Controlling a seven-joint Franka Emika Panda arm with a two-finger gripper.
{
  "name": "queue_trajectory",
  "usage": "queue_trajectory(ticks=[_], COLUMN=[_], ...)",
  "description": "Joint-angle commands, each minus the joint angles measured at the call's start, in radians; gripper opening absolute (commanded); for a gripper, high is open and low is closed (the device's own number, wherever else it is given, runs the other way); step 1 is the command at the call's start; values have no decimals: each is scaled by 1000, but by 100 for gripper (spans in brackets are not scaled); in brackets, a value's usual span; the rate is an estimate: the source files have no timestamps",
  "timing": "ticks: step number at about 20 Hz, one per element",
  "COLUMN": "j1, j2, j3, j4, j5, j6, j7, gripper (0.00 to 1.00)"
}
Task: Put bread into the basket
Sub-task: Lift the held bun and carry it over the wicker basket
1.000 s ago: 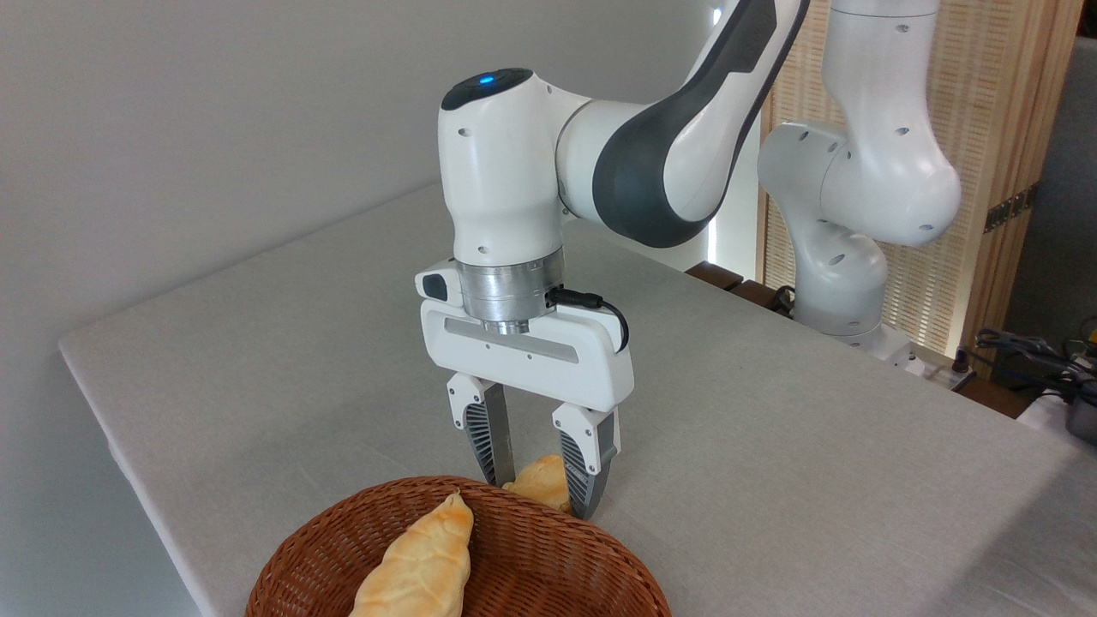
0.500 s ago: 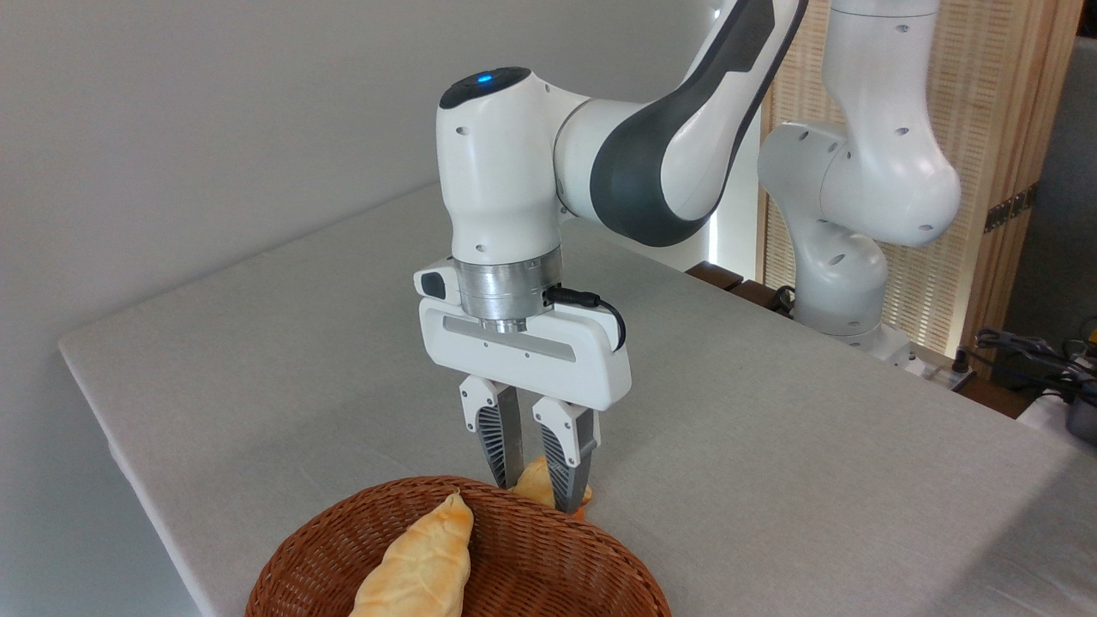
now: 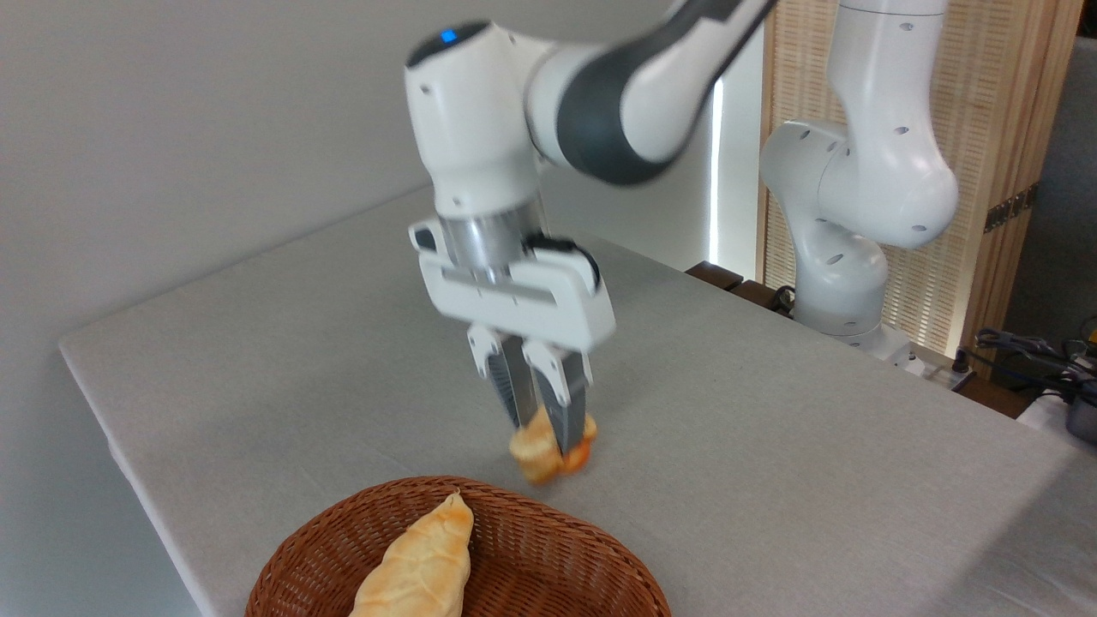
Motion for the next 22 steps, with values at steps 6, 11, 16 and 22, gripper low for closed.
queue_trajectory(ticks=[6,11,16,22], j1=[3,24,26,26], j2=[-37,9,78,81], j3=[18,127,162,162], j4=[163,162,160,160], j5=[-78,-89,-75,-74], j6=[14,268,319,320], j7=[35,38,38,38], gripper=[57,100,100,100])
